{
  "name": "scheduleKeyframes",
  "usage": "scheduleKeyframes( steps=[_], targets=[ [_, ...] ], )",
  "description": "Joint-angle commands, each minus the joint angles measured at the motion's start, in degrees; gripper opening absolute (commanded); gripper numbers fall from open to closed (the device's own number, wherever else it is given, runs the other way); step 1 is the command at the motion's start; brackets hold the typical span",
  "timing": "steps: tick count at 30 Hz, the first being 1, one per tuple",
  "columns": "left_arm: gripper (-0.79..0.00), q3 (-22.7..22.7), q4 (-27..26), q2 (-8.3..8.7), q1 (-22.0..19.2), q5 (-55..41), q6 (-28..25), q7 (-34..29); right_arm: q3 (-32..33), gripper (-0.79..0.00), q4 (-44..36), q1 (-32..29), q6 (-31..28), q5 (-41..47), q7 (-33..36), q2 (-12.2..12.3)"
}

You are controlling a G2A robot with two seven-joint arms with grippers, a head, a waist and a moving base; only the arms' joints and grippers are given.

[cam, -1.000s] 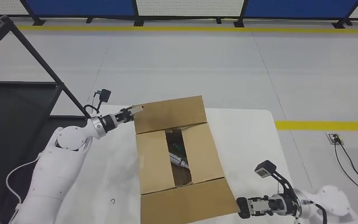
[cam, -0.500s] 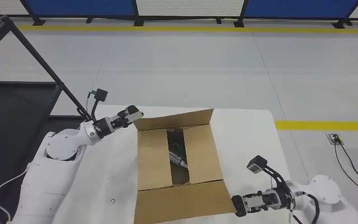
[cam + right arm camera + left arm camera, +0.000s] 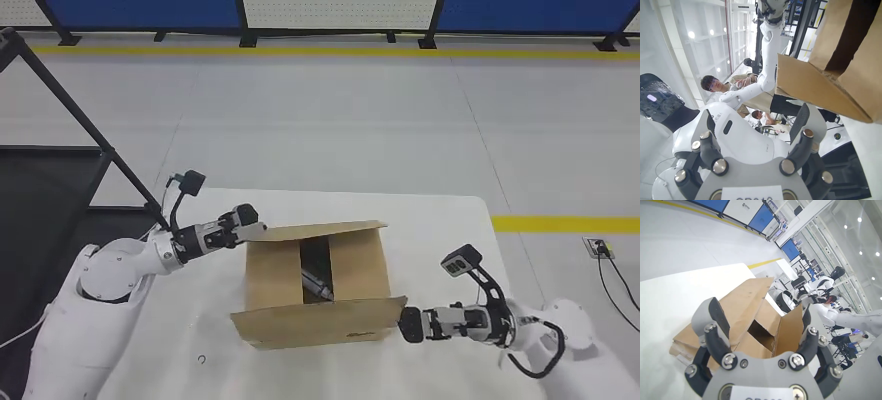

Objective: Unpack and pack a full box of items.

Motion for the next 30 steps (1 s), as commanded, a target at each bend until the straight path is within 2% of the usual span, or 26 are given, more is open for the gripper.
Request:
scheduleKeyframes(
  steps=[1, 8, 13, 22, 30],
  targets=[
    [0.0, 0.1, -0.5, 0.07, 0.4, -0.1, 0.1, -0.3, -1.3, 0.0, 0.0, 1.1, -1.2, -3.4, -3.1, -0.4],
    [0.0, 0.5, -2.3, 0.41, 1.8, -0.4, 0.4, -2.4, -5.4, 0.0, 1.7, 4.7, -5.1, -12.0, -12.9, -1.8],
    [0.0, 0.7, -3.9, 0.78, 2.7, -0.4, 0.4, -5.1, -7.5, 0.0, 3.8, 7.9, -5.1, -15.3, -18.7, -2.9],
    [0.0, 1.3, -5.0, 1.36, 3.8, 0.3, 1.0, -8.8, -10.0, 0.0, 7.2, 12.7, -5.4, -12.7, -18.4, -4.4],
    [0.0, 2.0, -5.4, 1.7, 3.8, 0.6, 1.0, -10.6, -12.5, 0.0, 10.9, 16.1, -3.6, -14.4, -20.6, -5.7]
  ],
)
